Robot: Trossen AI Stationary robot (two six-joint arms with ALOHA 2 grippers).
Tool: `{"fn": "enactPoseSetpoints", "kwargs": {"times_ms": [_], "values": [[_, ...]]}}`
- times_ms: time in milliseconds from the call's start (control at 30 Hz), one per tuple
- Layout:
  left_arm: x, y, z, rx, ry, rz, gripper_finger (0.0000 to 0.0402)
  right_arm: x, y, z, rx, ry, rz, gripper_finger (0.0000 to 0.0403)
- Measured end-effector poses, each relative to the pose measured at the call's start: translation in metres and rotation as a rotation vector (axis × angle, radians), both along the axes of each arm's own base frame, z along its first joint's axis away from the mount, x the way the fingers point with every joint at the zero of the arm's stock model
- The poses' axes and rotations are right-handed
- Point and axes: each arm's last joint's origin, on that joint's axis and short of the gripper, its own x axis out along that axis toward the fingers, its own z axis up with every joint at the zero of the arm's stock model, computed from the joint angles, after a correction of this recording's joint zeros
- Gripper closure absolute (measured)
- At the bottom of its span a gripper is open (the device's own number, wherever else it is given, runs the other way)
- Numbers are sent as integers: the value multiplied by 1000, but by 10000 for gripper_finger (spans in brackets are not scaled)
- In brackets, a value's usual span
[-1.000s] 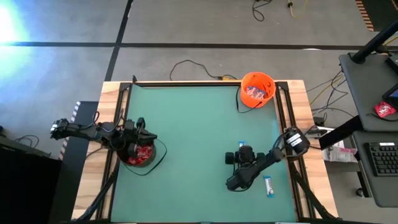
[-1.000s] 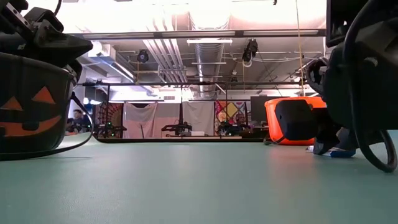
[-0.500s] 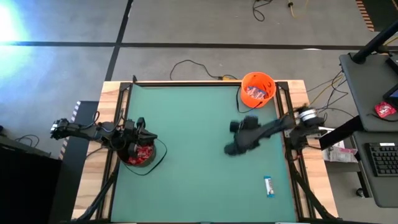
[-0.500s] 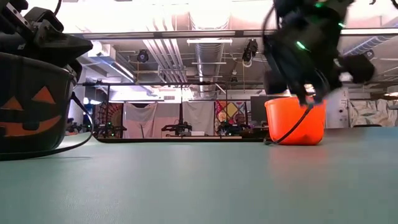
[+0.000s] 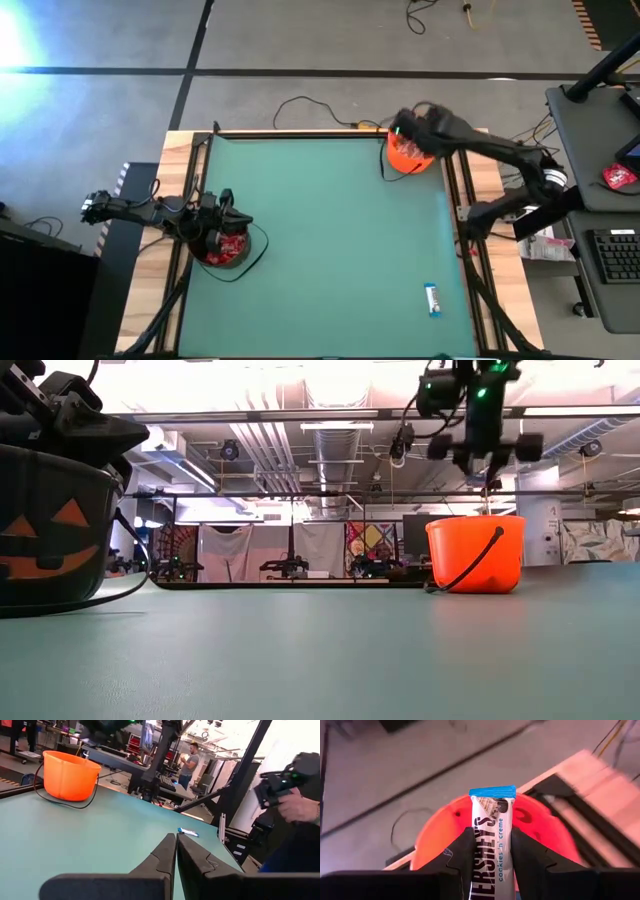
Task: Sort candy by brand, put in halloween buckets
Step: Put the white chocolate into the orange bucket
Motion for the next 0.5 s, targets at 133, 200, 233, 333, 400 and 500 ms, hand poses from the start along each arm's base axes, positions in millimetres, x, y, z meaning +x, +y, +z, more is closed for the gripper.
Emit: {"fn": "enactPoseSetpoints", "kwargs": {"times_ms": [133,200,233,333,400,500], "values": [[0,0,0,0,0,0,402,-2,-33,-15,119,-45,12,298],[0,0,0,0,0,0,402,-1,-44,-30,202,-39,-1,298],[0,0,0,0,0,0,402,0,-49,-37,238,-37,-5,298],[0,0,0,0,0,0,402,5,-68,-59,325,-42,14,298],[0,0,0,0,0,0,402,9,-77,-73,380,-59,42,298],[0,0,0,0,0,0,402,13,-83,-89,478,-62,51,298]]}}
